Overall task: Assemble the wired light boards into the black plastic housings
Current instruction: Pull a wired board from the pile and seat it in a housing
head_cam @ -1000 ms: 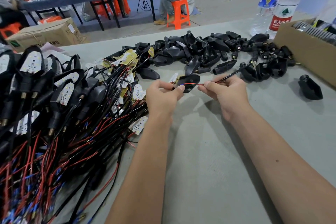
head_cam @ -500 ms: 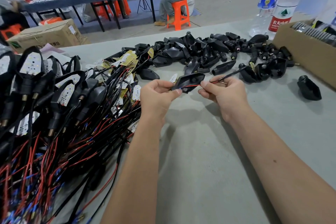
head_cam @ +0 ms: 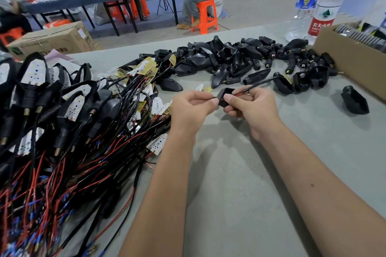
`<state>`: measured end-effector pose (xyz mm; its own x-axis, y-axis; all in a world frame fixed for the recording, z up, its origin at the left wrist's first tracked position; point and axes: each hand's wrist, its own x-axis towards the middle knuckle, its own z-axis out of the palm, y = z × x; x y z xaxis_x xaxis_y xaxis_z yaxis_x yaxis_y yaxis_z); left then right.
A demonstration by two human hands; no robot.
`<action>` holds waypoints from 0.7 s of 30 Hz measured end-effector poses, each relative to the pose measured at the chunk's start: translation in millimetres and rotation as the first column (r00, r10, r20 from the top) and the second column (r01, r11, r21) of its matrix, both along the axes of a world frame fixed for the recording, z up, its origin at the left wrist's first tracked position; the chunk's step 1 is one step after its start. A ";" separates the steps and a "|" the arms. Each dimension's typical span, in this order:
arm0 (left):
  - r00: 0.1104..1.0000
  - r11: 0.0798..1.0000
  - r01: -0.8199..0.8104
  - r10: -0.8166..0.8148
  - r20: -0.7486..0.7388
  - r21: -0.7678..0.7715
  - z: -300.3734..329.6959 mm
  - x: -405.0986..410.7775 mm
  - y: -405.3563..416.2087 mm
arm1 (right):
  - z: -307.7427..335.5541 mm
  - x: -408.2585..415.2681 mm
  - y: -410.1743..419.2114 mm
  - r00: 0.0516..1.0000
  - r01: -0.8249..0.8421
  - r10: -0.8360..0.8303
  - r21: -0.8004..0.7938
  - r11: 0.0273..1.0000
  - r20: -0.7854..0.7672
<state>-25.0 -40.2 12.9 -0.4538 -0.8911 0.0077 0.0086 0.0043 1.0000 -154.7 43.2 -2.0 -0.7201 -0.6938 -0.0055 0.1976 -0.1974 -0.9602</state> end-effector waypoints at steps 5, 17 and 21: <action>0.997 0.999 -0.036 0.038 0.072 -0.032 -1.9 1.0 -3.0 | 1.1 -1.0 0.0 1.000 -0.018 0.018 0.073 0.997 -0.008; 0.976 0.974 -0.096 0.132 -0.170 0.204 9.3 6.1 -5.4 | -3.4 0.7 -2.7 0.997 -0.069 0.068 -0.029 0.997 -0.045; 0.971 0.966 -0.063 0.118 -0.210 0.249 11.2 1.5 -3.7 | 4.1 -4.1 0.5 0.912 -0.111 0.235 -0.350 0.930 0.337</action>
<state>-23.6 -43.9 24.1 -0.3823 -0.9163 -0.1189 0.2406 -0.2230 0.9447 -158.7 43.7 2.1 -0.5774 -0.8165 -0.0049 0.5819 -0.4073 -0.7039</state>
